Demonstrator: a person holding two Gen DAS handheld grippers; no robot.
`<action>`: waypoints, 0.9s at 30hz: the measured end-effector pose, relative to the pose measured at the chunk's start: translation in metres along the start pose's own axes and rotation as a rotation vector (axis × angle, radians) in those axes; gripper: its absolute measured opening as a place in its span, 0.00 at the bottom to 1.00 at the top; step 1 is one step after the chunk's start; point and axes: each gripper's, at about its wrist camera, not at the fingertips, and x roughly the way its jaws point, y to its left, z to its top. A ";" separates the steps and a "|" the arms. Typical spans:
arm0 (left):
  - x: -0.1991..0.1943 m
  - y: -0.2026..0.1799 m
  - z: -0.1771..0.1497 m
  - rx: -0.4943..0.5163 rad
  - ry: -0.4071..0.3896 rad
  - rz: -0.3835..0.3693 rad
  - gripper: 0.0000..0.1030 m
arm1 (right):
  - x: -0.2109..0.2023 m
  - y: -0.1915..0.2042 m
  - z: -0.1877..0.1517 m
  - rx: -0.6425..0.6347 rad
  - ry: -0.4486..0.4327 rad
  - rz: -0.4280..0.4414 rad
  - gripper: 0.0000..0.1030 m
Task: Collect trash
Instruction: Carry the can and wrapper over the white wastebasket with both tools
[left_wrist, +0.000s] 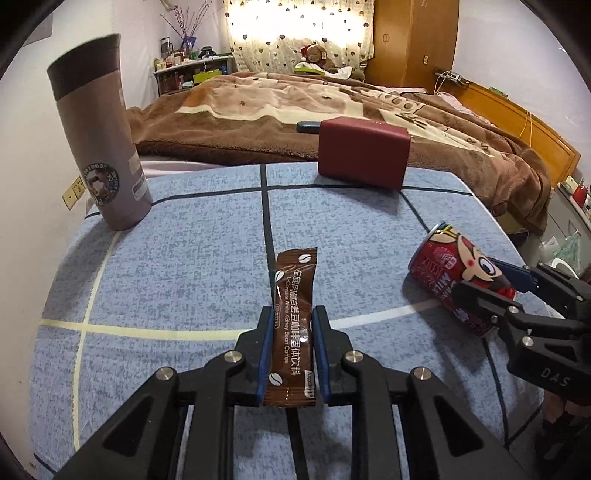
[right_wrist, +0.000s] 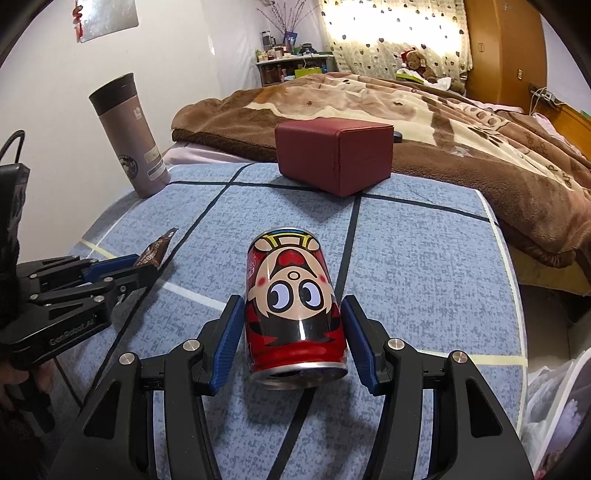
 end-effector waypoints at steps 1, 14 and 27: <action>-0.002 -0.001 -0.001 0.001 -0.001 -0.005 0.21 | -0.002 0.000 0.000 0.001 -0.003 0.001 0.53; -0.034 -0.022 -0.011 0.010 -0.032 -0.037 0.21 | -0.030 -0.008 -0.015 0.032 -0.025 0.009 0.53; -0.034 -0.029 -0.019 0.003 -0.013 -0.038 0.21 | -0.004 -0.001 -0.010 -0.032 0.117 0.061 0.53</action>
